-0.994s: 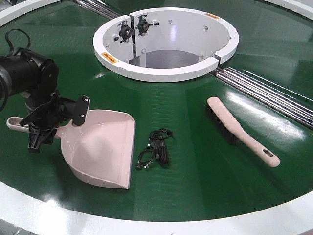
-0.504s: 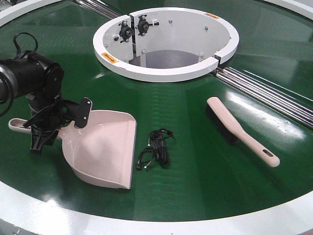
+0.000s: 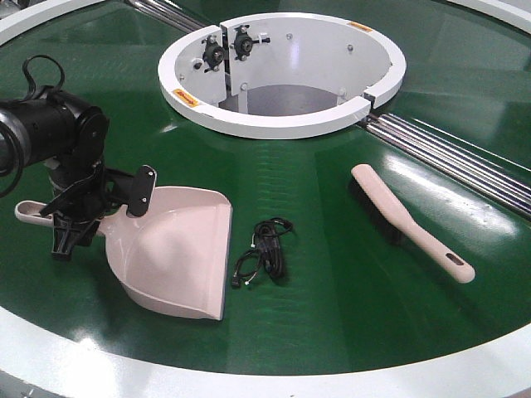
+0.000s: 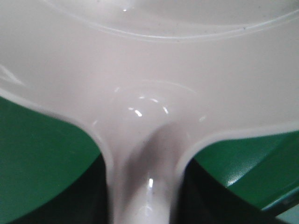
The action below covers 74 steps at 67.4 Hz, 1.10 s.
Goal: Clean and inspect green conveyor with broom and dustpan
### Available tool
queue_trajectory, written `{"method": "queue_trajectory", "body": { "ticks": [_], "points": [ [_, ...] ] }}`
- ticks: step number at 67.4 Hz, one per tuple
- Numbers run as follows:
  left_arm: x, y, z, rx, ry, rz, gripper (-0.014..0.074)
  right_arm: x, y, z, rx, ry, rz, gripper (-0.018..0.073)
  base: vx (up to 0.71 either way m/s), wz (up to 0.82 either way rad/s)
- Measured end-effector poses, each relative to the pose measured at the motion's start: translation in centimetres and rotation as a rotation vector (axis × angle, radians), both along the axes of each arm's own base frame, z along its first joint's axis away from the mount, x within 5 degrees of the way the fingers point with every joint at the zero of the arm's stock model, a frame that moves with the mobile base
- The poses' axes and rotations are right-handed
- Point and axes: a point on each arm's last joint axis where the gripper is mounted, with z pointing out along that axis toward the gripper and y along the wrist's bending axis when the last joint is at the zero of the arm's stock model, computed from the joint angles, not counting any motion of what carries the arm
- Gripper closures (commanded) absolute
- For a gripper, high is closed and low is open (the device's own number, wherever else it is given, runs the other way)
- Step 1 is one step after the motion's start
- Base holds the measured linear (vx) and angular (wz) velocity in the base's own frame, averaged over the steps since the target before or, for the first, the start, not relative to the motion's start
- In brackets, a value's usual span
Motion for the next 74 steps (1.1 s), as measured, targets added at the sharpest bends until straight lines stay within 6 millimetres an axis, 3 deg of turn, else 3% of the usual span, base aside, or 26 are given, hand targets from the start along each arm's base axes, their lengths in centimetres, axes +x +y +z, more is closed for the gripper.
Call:
{"method": "queue_trajectory", "body": {
  "ticks": [52, 65, 74],
  "points": [
    [0.0, 0.0, 0.0, -0.001, 0.000, 0.001, 0.0603, 0.0, 0.0, 0.2, -0.015, -0.019, 0.005, 0.0568, 0.00, 0.00],
    [0.0, 0.0, 0.0, -0.002, 0.000, 0.002, 0.0603, -0.2, 0.0, 2.0, -0.021, -0.147, 0.000, 0.0568, 0.00, 0.00],
    [0.0, 0.0, 0.0, -0.002, 0.000, 0.002, 0.0603, -0.2, 0.0, 6.0, 0.009, -0.164, 0.003, 0.0568, 0.00, 0.00]
  ]
}}
